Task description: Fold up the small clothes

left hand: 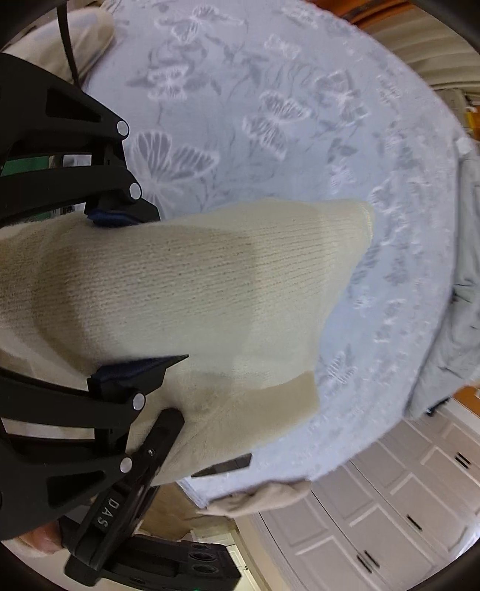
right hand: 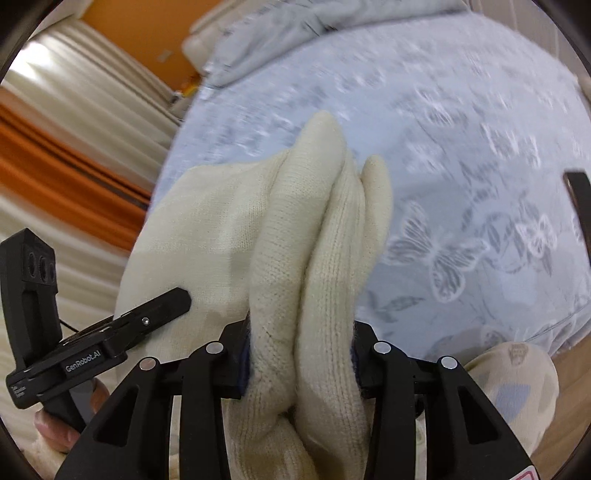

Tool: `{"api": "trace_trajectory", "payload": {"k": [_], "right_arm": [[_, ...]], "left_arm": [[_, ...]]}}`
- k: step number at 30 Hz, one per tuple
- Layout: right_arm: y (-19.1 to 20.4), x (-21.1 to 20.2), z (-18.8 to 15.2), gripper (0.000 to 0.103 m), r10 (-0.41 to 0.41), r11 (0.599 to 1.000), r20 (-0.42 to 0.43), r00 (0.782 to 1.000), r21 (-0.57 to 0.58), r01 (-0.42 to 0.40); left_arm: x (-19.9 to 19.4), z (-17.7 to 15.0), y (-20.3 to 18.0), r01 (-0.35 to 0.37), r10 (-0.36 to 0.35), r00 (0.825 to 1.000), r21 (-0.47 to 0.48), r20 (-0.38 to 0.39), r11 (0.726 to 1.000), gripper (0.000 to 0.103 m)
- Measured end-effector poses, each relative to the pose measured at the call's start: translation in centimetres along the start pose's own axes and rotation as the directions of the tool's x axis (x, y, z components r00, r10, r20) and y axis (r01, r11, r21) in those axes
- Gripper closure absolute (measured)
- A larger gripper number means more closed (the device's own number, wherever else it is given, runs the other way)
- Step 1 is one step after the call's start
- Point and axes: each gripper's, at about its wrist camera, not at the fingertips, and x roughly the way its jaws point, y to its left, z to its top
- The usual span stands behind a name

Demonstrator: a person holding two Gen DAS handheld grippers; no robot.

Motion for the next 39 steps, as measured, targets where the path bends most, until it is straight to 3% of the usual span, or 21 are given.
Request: {"api": "trace_trajectory", "payload": {"k": [9,15,18,20,21,23,24,25,26,28,29,30,32,35,37,38,39], "right_arm": [[10.8,-4.0,-0.9,0.065,0.085,0.985,0.096,0.992,-0.158,-0.069],[14.0,-0.7,0.1,0.065,0.119,0.972,0.091,0.989,-0.216,-0.098],[11.3,6.3,1.1,0.061,0.127,0.976,0.08,0.989,-0.185,-0.11],[8.2,11.9,1.8,0.057,0.102,0.986,0.052,0.993,-0.14,-0.094],[6.7,14.9,2.0,0.057,0.031,0.993,0.021,0.999,-0.119,-0.028],[3.6,20.1,1.7,0.057,-0.133,0.991,-0.11,0.985,-0.047,0.128],[2.6,20.0,1.3,0.057,-0.114,0.993,-0.1,0.988,0.008,0.115],[2.5,19.0,1.1,0.055,-0.062,0.997,-0.065,0.996,0.04,0.064],[2.6,17.8,1.0,0.054,-0.036,0.998,-0.031,0.999,0.048,0.037],[3.2,16.7,1.5,0.041,-0.033,0.999,-0.012,0.999,0.003,0.033],[3.4,16.7,1.7,0.032,-0.038,0.999,-0.009,0.999,-0.007,0.038],[3.4,17.2,2.4,0.03,-0.042,0.999,-0.012,0.999,-0.009,0.042],[3.2,19.4,3.0,0.028,-0.036,0.999,-0.061,0.998,0.011,0.036],[2.9,23.2,3.2,0.024,-0.091,0.995,-0.161,0.983,0.028,0.096],[3.2,24.5,3.2,0.037,-0.104,0.994,-0.159,0.982,0.011,0.107],[3.9,24.4,3.4,0.059,-0.108,0.994,-0.146,0.983,-0.021,0.106],[4.4,24.2,3.6,0.071,-0.117,0.993,-0.138,0.984,-0.036,0.113]], "left_arm": [[-11.7,-1.3,3.6,-0.001,-0.003,0.989,0.023,0.147,1.0,0.049],[-15.6,-1.4,6.9,-0.049,0.044,0.971,0.014,0.237,0.999,0.048],[-13.8,-0.8,8.6,-0.079,0.076,0.972,0.005,0.224,0.997,0.045],[-9.5,0.1,10.8,-0.084,0.079,0.97,0.012,0.229,0.996,0.042],[-6.4,0.5,12.3,-0.083,0.076,0.969,0.016,0.236,0.996,0.042],[-0.6,0.4,15.6,-0.046,0.051,0.972,-0.026,0.23,0.999,0.039],[3.4,0.1,17.9,-0.084,0.095,0.982,-0.073,0.162,0.994,0.041],[5.7,-0.3,19.2,-0.156,0.166,0.982,-0.105,0.089,0.982,0.048],[6.2,-0.7,20.0,-0.165,0.173,0.983,-0.119,0.068,0.979,0.042],[3.6,-1.8,21.0,-0.075,0.102,0.982,-0.168,0.16,0.983,0.039],[2.4,-1.8,21.1,-0.075,0.105,0.979,-0.171,0.177,0.982,0.033],[1.4,-1.7,21.1,-0.067,0.099,0.977,-0.169,0.191,0.983,0.029],[0.6,-1.2,21.3,-0.04,0.082,0.973,-0.188,0.218,0.981,0.017],[2.2,0.4,21.0,-0.039,0.075,0.985,-0.224,0.153,0.974,0.015],[4.5,1.2,21.1,-0.092,0.111,0.991,-0.231,0.069,0.968,0.015],[5.7,1.5,21.1,-0.121,0.131,0.991,-0.232,0.026,0.965,0.018],[6.5,1.5,21.2,-0.133,0.137,0.991,-0.231,0.003,0.964,0.021]]}}
